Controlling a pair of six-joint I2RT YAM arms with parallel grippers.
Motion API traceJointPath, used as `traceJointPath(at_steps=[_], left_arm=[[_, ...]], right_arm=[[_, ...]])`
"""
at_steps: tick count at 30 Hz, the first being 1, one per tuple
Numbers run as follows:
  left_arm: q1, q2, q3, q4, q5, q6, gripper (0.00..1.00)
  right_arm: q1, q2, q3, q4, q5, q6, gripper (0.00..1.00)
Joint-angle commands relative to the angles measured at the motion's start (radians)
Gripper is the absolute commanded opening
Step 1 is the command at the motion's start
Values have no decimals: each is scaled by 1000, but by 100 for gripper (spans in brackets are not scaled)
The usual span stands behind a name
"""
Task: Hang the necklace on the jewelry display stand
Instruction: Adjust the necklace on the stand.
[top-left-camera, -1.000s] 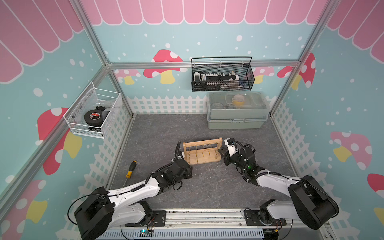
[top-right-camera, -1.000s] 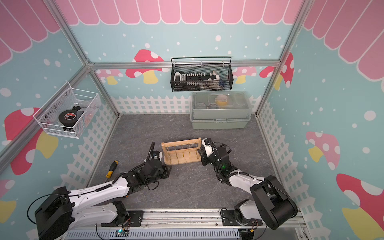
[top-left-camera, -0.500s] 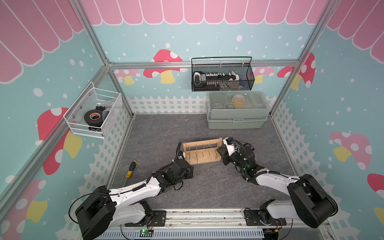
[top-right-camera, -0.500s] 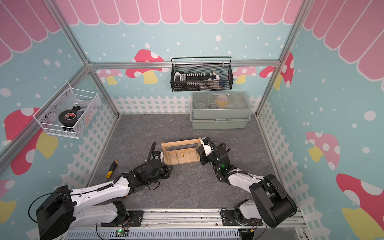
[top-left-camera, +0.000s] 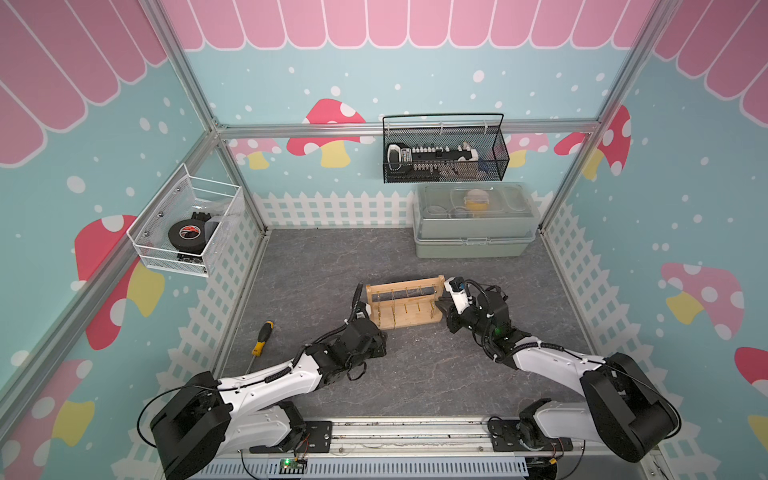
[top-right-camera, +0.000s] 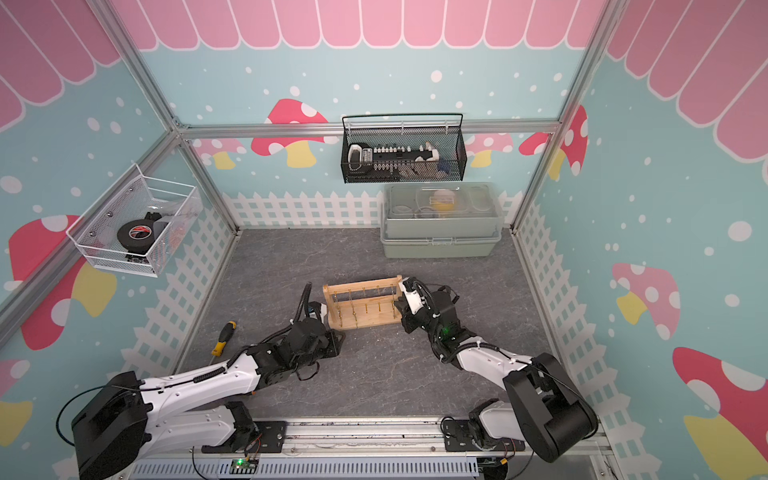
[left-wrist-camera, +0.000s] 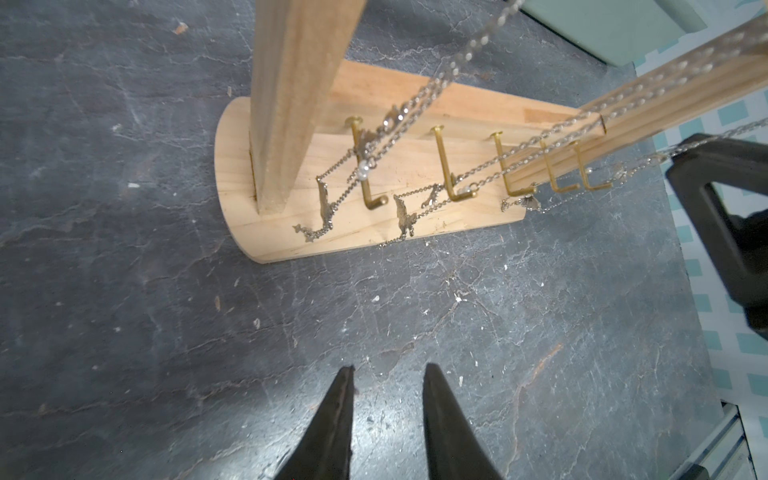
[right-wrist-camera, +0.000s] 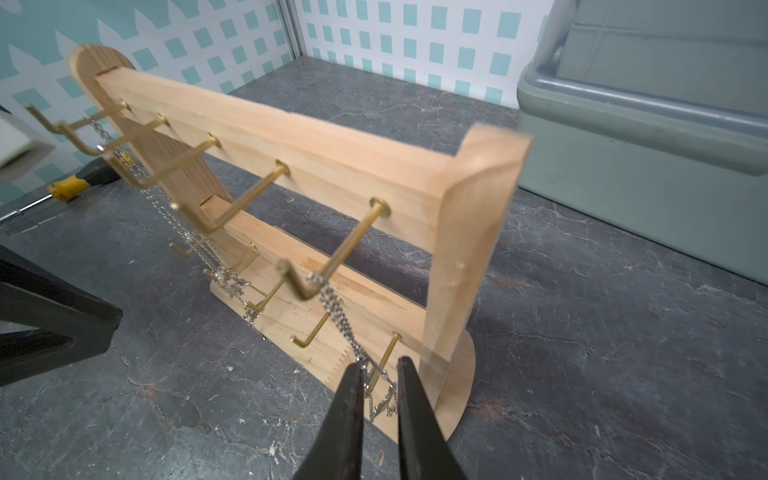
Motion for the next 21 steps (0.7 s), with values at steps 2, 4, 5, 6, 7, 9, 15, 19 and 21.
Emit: traceJointPath(at_steps=[2,4,5,6,7,9,15,19,21], left_arm=[[-5,-4,29,-7,-29,4,29],[-5,-6,28,-8,-28,5,29],[-5,-7,29,-7,-29,5,29],[-6,-9,26,-9,-32,6,29],[-5,-10,27,-12,-35,6,29],[-5,-14,28,-16,-42,10,29],[-3,-14,31,-21,-44,15,29],[-4,-23,32,-31,-49,13,29],[-3,-28,32,-36,-53,15,29]], right_arm=[[8,37,33,52,-12,-13,16],[8,38,33,61,-21,-13,15],[8,38,31,62,-26,-13,15],[7,39,31,63,-32,-14,16],[7,38,30,63,-40,-15,16],[7,42,27,67,-47,-16,16],[8,89,28,124,-51,3,15],[7,92,27,141,-30,4,13],[7,89,26,140,-30,2,11]])
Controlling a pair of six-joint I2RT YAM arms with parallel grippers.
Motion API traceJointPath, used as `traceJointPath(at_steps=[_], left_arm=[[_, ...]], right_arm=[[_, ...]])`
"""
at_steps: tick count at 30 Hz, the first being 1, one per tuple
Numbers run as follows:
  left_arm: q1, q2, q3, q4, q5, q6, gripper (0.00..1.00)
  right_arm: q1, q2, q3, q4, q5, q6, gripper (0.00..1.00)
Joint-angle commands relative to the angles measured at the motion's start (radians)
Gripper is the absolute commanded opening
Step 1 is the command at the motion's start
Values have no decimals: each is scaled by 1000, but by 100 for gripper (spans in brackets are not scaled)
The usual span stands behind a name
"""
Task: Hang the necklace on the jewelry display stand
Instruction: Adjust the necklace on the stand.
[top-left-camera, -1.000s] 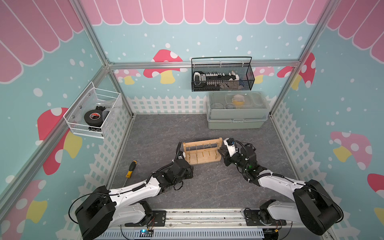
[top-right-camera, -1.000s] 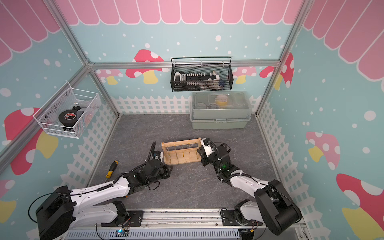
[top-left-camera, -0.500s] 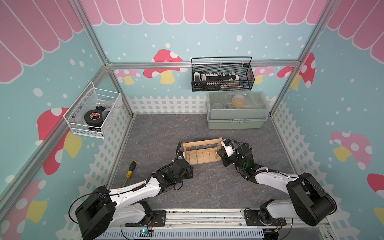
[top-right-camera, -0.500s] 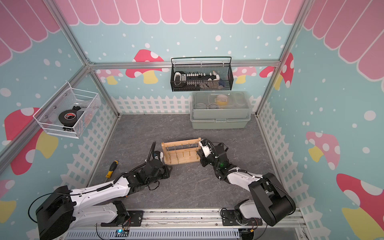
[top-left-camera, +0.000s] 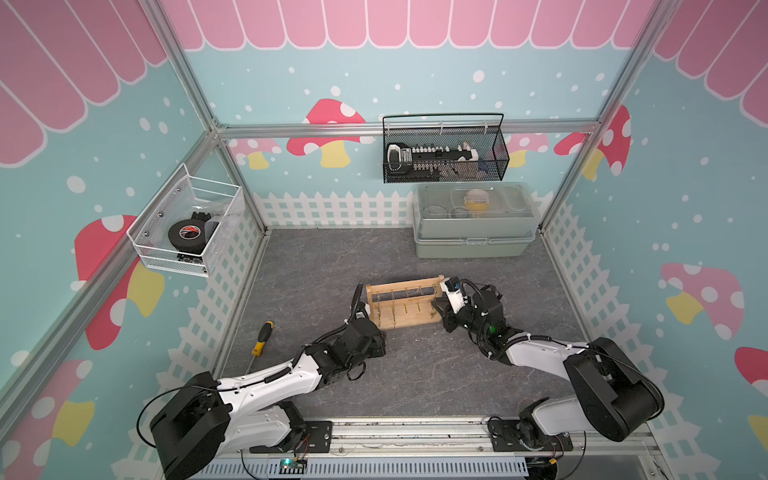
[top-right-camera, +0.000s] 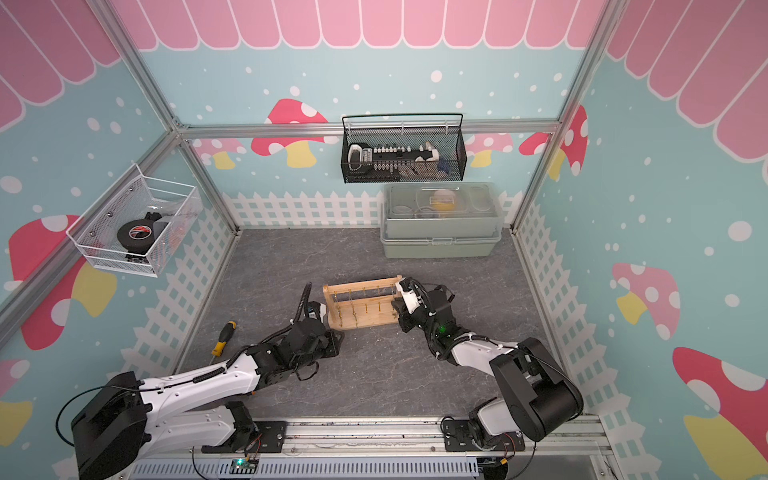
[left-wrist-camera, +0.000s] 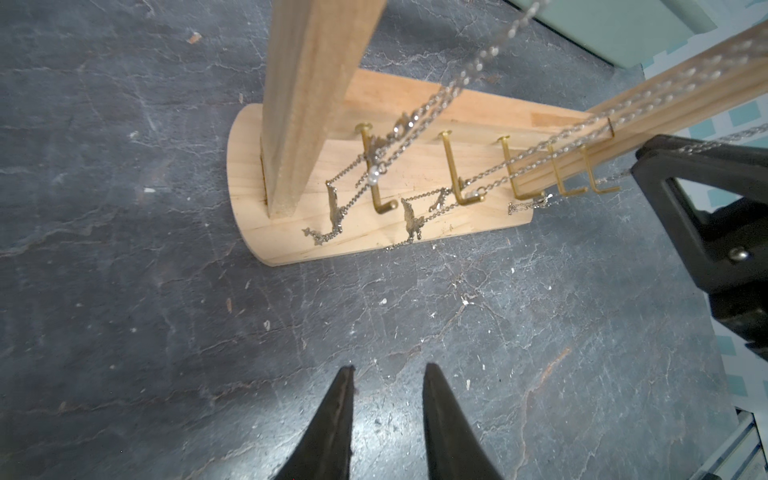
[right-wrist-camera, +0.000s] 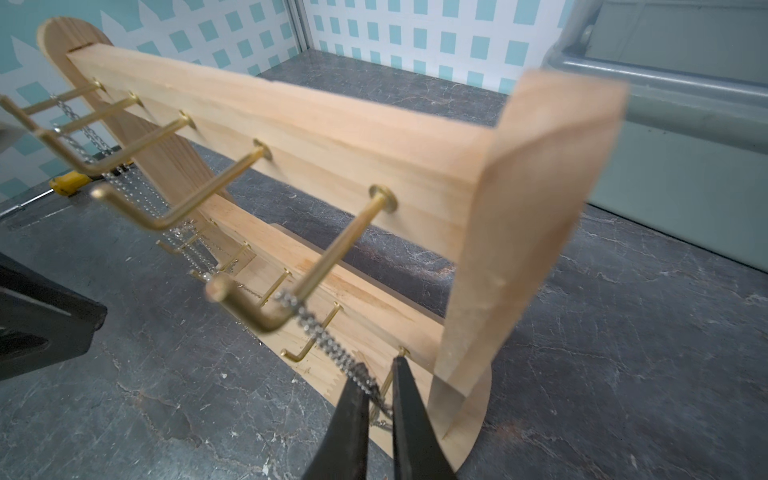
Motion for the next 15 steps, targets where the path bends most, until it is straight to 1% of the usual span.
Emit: traceJointPath(at_steps=[1,5,15], left_arm=[[-3,-22,30,-26,-36,9,29],[-2,-20,33,-26,-34,8,29],[-2,-20,40,-28,-31,13,29]], right_arm=[[8,-1,16,43,-1,-6,9],[7,-17,7,38,-4,-2,6],[8,-132,-1,-101,11,-39,1]])
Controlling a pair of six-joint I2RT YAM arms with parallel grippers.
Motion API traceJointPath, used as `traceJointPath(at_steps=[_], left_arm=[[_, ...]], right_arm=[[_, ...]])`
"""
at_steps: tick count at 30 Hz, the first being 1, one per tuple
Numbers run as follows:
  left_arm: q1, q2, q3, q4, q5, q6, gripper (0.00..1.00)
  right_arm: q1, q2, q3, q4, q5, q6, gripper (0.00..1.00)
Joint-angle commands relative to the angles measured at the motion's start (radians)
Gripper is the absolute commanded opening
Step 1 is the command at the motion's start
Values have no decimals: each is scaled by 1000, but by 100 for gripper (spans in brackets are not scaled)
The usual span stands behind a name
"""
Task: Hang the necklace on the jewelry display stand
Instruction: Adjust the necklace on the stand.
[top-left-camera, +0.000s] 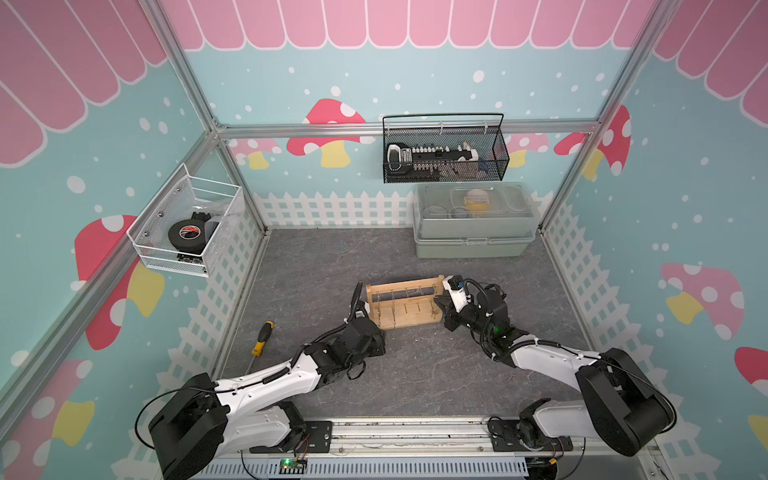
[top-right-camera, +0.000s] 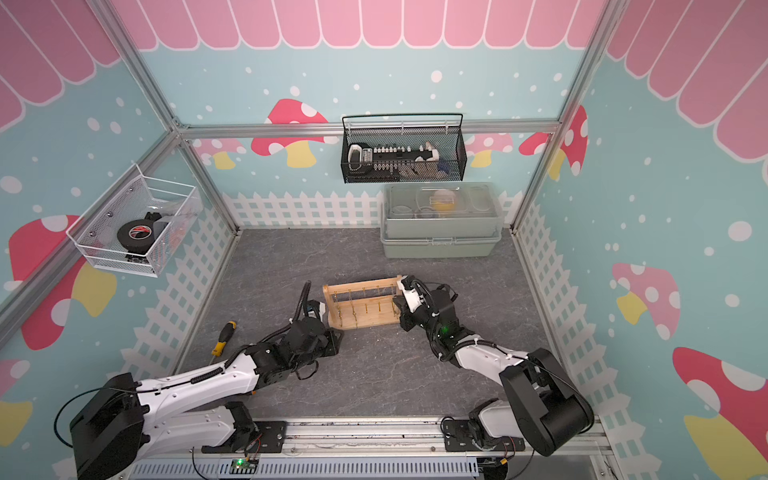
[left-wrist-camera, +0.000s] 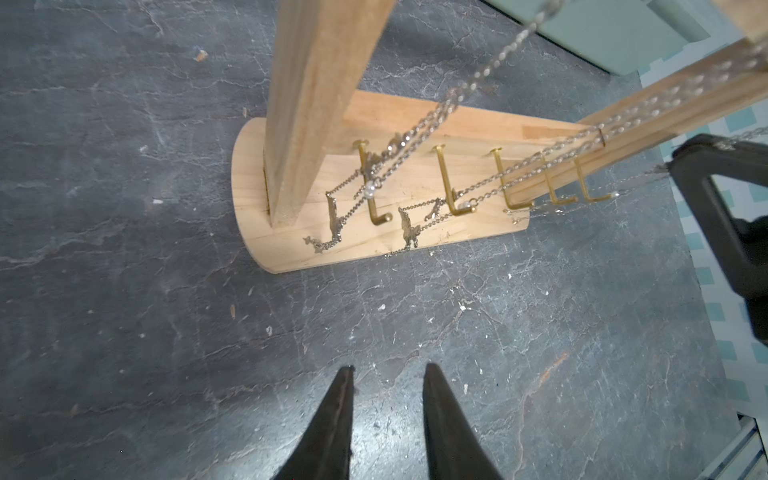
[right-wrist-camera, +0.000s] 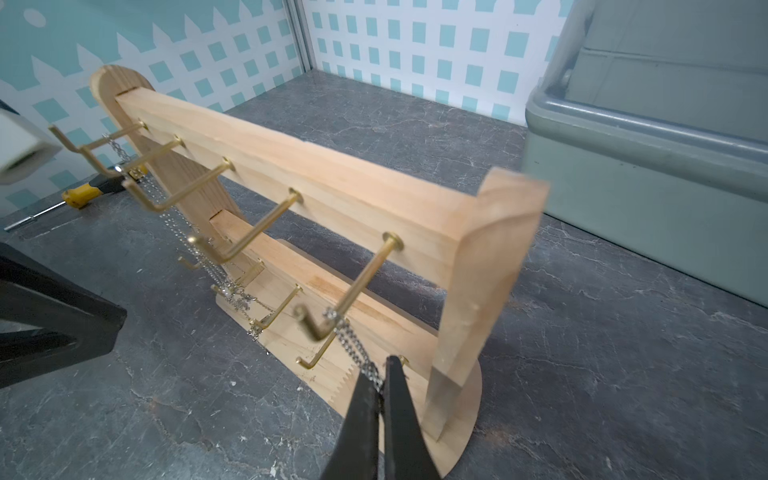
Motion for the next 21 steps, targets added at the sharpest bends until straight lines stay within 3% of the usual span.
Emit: traceJointPath(at_steps=[1,21], left_arm=[[-2,-15,29,-18,-19,6,29],[-2,-23,28,-25,-23,12,29]], right_arm=[[8,-43,-3,-51,4,-24,0],[22,-74,5,-132,-43,30,0]])
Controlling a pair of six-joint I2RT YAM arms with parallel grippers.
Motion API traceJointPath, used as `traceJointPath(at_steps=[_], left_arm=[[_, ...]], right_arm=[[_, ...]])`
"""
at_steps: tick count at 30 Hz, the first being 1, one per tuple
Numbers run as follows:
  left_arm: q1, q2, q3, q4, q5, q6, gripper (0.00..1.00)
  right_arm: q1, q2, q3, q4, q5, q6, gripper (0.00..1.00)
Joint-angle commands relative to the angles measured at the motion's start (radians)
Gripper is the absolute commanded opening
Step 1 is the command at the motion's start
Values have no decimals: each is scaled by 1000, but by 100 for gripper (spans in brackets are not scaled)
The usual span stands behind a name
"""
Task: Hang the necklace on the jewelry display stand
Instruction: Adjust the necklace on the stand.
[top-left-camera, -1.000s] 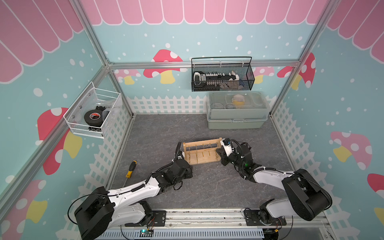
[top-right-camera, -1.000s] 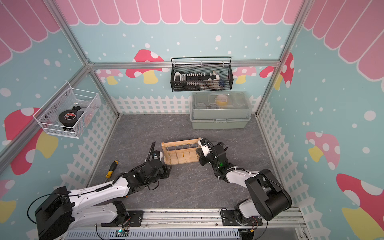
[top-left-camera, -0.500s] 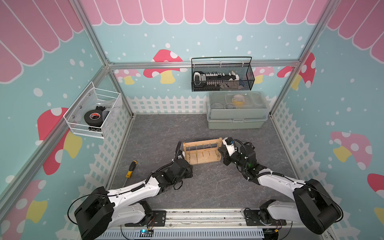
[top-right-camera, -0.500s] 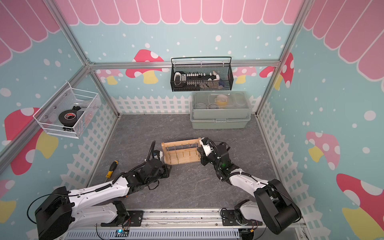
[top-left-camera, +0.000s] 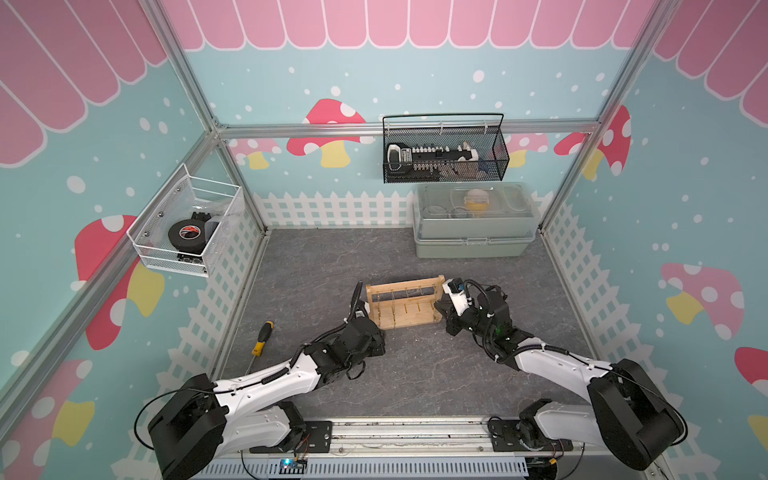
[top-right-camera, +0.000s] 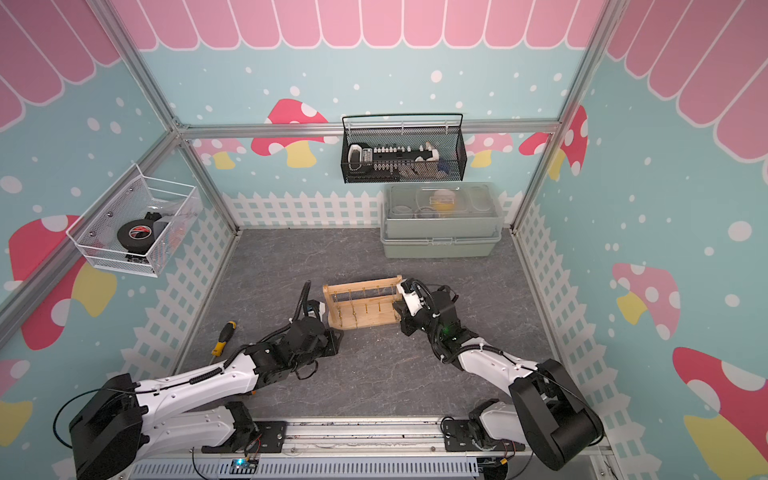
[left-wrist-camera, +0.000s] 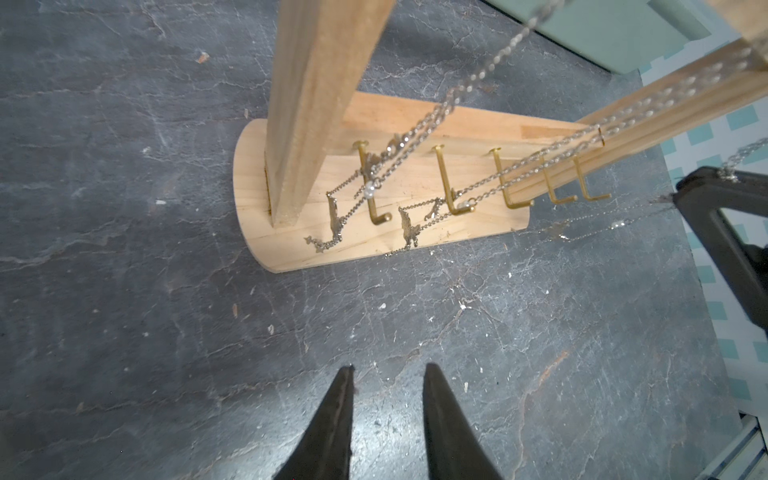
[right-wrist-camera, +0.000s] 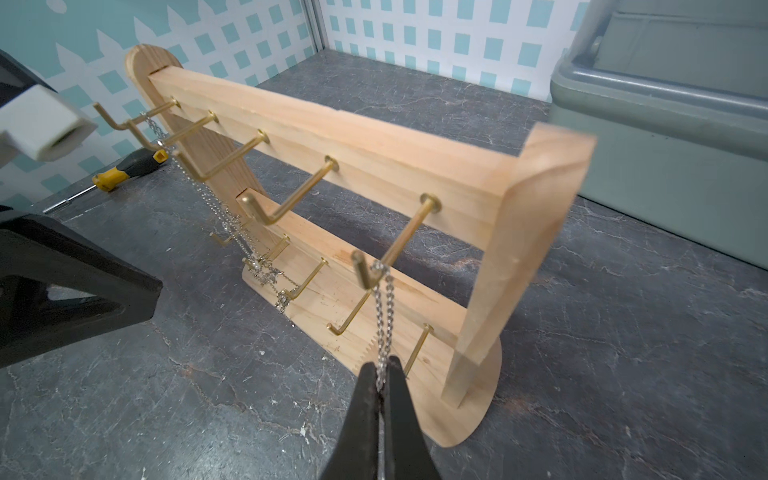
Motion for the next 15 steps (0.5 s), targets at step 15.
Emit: traceJointPath(at_steps=[15], left_arm=[[-2,-32,12,-15,-31,9,29]], right_arm=[[53,66,29,57,13,56,5]])
